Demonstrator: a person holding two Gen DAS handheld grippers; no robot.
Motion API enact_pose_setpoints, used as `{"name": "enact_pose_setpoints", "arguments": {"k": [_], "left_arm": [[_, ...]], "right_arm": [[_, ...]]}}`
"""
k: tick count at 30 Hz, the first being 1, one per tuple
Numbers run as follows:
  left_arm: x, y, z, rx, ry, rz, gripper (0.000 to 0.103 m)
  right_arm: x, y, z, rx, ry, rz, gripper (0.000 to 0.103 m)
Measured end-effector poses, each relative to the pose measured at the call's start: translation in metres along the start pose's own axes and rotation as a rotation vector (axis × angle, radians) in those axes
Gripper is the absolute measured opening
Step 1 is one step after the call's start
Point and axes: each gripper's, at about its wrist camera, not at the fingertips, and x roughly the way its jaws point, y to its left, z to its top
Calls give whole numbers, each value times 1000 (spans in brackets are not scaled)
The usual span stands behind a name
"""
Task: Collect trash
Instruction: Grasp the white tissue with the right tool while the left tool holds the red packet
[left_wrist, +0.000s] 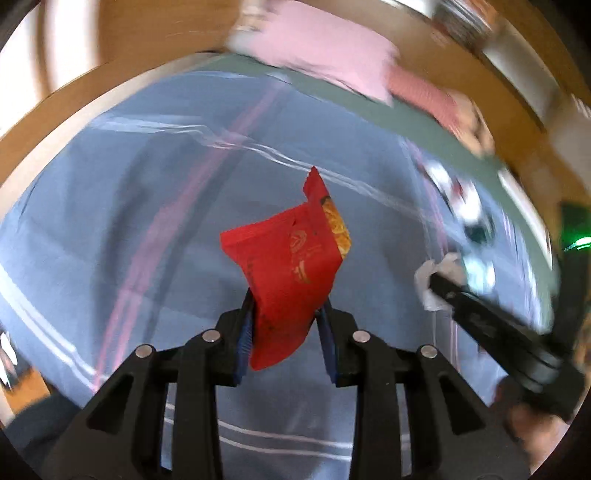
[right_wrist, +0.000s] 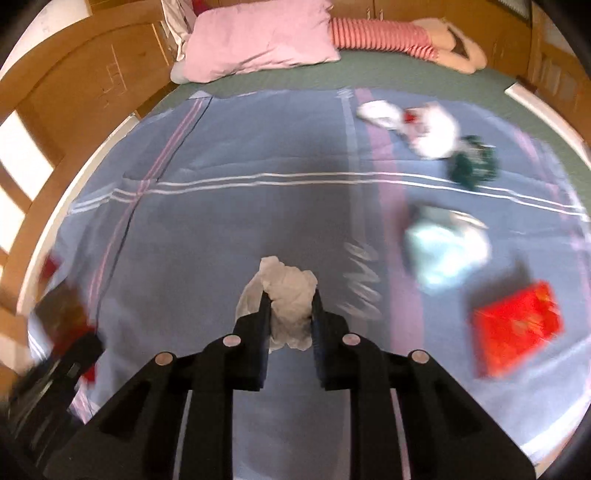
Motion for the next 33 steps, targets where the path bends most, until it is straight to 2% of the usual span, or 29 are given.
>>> {"name": "enact_pose_setpoints", "arguments": {"k": [5,11,16,23,33], "left_arm": [[11,-39,-15,167,82,-78,31],[15,-60,-31,268,111,-64,32],[20,-69,-39,297,135,-67,32],[31,-71,-44,305,190,-52,32],[29,-69,-43,294,184,-67,31]], "right_arm": [[-57,-58,-48,67,-36,3,21],[-81,-90,-92,139,-39,-35,21],[-82,-95,-110,172,-26,-27,21],[-72,-88,-117,193,-9,-1,21],[-68,-82,-115,183,-13,-9,21]]}}
